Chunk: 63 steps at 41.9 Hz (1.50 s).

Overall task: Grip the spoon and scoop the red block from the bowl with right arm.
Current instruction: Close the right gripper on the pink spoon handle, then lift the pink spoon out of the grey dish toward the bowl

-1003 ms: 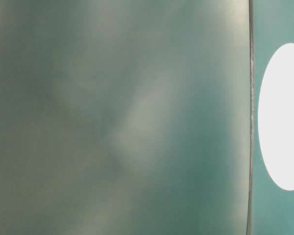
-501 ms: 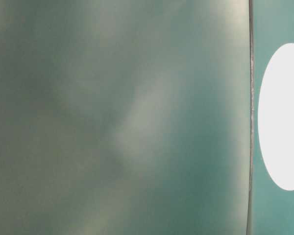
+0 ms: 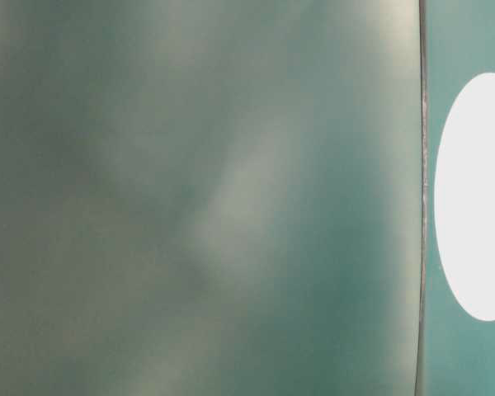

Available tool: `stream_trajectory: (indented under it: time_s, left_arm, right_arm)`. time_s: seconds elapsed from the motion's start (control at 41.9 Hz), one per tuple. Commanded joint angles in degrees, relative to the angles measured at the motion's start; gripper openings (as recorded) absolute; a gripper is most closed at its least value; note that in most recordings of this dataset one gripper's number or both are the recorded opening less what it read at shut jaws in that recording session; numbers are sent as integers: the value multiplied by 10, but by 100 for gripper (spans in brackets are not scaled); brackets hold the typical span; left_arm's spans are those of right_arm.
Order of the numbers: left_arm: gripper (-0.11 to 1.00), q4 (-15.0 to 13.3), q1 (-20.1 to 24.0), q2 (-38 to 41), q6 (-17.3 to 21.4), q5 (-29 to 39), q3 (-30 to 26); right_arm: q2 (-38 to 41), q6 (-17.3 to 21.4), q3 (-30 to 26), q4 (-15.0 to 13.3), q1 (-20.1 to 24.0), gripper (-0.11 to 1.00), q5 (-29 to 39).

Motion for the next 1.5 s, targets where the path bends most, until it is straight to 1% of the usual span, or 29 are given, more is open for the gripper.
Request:
stream_trajectory:
  time_s: [0.0,0.095,0.334,0.859,0.955,1.146,1.313,1.48]
  left_arm:
    - [0,1,0,4,-1,-3,-7]
    - [0,1,-1,4,-1,-1,-7]
    - [0,1,-1,4,-1,0,-7]
    - [0,1,-1,4,-1,2,-6]
    - [0,0,-1,4,-1,3,-6]
    - [0,1,-1,4,-1,4,-6]
    - [0,1,0,4,-1,7,-6]
    - [0,1,-1,4,-1,12,-6]
  right_arm:
    - [-4,-1,-4,0,3,48,-6]
    - [-4,-1,-3,0,3,46,-5]
    - [-4,-1,-2,0,3,37,-4]
    - [-4,-1,-2,0,3,36,-1]
    - [-4,-1,-2,-1,3,34,-1]
    - [-4,-2,-2,-2,3,25,-2]
    - [-9,-2,-2,-2,3,25,-1]
    - [-41,-4,-2,-2,-1,25,-1]
